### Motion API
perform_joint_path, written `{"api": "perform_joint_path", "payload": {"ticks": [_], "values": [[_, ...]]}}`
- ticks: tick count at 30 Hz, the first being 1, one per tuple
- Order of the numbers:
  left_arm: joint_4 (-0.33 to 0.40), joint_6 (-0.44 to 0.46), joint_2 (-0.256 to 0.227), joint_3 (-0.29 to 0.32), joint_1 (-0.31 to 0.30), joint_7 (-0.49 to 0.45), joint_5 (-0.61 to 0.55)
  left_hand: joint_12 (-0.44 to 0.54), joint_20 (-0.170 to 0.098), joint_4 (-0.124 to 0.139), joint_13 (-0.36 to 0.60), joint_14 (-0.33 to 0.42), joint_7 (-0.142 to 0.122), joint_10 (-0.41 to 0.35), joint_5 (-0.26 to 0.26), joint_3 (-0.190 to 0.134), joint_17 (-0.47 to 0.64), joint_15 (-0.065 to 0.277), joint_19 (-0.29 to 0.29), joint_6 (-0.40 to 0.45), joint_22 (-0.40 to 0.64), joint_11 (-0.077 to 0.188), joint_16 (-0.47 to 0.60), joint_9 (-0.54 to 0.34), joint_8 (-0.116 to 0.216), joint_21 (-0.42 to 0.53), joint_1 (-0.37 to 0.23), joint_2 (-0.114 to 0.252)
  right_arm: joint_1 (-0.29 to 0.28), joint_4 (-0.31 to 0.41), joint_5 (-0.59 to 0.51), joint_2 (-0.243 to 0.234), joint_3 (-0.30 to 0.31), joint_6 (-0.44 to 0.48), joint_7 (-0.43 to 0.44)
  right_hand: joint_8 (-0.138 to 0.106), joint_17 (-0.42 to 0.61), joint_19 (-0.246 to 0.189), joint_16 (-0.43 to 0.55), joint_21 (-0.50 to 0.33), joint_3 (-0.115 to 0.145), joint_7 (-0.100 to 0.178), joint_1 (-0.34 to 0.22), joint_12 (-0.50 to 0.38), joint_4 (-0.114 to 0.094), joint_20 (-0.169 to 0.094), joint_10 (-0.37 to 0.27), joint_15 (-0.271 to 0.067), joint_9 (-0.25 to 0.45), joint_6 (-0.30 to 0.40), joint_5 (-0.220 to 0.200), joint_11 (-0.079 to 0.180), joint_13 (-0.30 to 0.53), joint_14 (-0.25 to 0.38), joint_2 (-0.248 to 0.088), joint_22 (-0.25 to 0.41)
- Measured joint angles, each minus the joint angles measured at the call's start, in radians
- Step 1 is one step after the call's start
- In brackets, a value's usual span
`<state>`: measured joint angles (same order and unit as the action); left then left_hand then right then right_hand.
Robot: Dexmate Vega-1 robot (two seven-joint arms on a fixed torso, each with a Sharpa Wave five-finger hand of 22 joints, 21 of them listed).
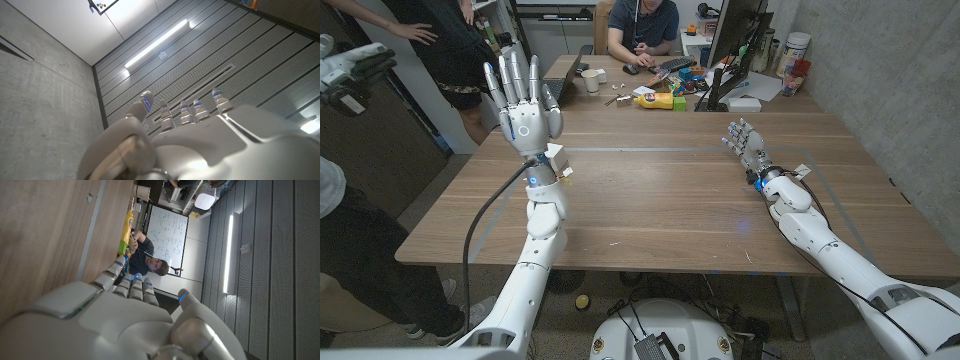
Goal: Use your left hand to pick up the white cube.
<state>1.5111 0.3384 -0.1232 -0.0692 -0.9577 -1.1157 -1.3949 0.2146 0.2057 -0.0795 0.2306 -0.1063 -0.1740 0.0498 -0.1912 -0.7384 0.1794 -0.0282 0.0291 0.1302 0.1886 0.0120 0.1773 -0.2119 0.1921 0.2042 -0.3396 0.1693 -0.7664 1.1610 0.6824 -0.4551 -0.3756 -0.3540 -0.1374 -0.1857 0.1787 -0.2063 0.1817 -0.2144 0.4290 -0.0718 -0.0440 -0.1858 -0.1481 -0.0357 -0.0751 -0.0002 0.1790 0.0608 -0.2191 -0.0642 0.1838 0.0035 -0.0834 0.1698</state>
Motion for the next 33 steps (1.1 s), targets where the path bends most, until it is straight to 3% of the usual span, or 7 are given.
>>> {"api": "perform_joint_path", "payload": {"ticks": [9,16,25,32,33], "values": [[0.008,0.131,-0.094,-0.103,0.021,0.001,0.147,0.0,-0.001,-0.017,0.005,0.0,-0.01,0.016,0.008,0.017,0.0,0.0,-0.043,-0.029,0.0,0.006,0.004,0.0,0.0,0.014,-0.006,-0.006,0.001,-0.002,-0.004,0.001,0.0,-0.005,0.0,0.0,-0.002,0.0,0.0,0.0,0.0,0.0,0.0,0.0,0.0,0.0,0.0,0.0,0.0,0.0,0.0,0.0,0.0,0.0,0.0,0.0],[0.035,0.215,-0.199,-0.193,0.041,0.027,0.326,0.0,0.007,-0.023,0.005,0.008,-0.028,0.018,0.008,0.032,0.0,-0.009,-0.054,-0.035,0.0,0.008,0.008,0.0,0.0,0.014,-0.009,-0.013,0.002,-0.002,-0.006,0.001,0.0,-0.006,0.0,0.0,-0.002,-0.006,0.0,0.004,0.0,0.0,0.0,0.0,0.0,0.006,0.0,0.0,0.0,0.0,0.0,0.0,0.0,0.0,0.0,0.0],[0.069,0.269,-0.353,-0.293,0.084,0.146,0.514,0.004,0.007,-0.032,0.004,0.008,-0.034,0.028,0.015,0.049,0.0,-0.009,-0.054,-0.03,-0.003,0.019,0.008,0.0,0.0,0.014,0.001,-0.032,0.008,-0.004,-0.01,-0.001,-0.004,-0.007,-0.009,0.0,0.001,-0.005,0.0,0.004,-0.003,0.0,0.0,0.0,-0.003,0.005,0.0,0.0,0.0,0.0,0.0,0.0,0.0,0.0,0.0,0.0],[0.073,0.284,-0.44,-0.358,0.13,0.236,0.594,0.004,0.013,-0.046,0.004,0.018,-0.043,0.033,0.015,0.072,0.0,-0.019,-0.074,-0.029,-0.003,0.026,0.008,0.0,0.004,0.014,-0.002,-0.052,0.012,-0.01,-0.011,-0.001,-0.007,-0.01,-0.019,0.0,0.001,-0.005,0.0,0.004,-0.003,0.0,0.0,0.0,-0.003,0.005,-0.006,0.0,0.0,0.0,0.0,-0.006,0.0,0.0,0.0,0.0],[0.074,0.292,-0.456,-0.373,0.141,0.281,0.626,0.004,0.011,-0.049,0.004,0.022,-0.044,0.038,0.015,0.074,0.0,-0.022,-0.079,-0.03,-0.002,0.023,0.008,0.0,0.004,0.018,-0.003,-0.053,0.014,-0.014,-0.011,0.0,-0.007,-0.011,-0.021,0.0,0.001,-0.005,0.0,0.004,-0.003,0.0,0.0,0.0,-0.003,0.005,-0.006,0.0,0.0,0.0,0.0,-0.006,0.0,0.0,0.0,0.0]]}}
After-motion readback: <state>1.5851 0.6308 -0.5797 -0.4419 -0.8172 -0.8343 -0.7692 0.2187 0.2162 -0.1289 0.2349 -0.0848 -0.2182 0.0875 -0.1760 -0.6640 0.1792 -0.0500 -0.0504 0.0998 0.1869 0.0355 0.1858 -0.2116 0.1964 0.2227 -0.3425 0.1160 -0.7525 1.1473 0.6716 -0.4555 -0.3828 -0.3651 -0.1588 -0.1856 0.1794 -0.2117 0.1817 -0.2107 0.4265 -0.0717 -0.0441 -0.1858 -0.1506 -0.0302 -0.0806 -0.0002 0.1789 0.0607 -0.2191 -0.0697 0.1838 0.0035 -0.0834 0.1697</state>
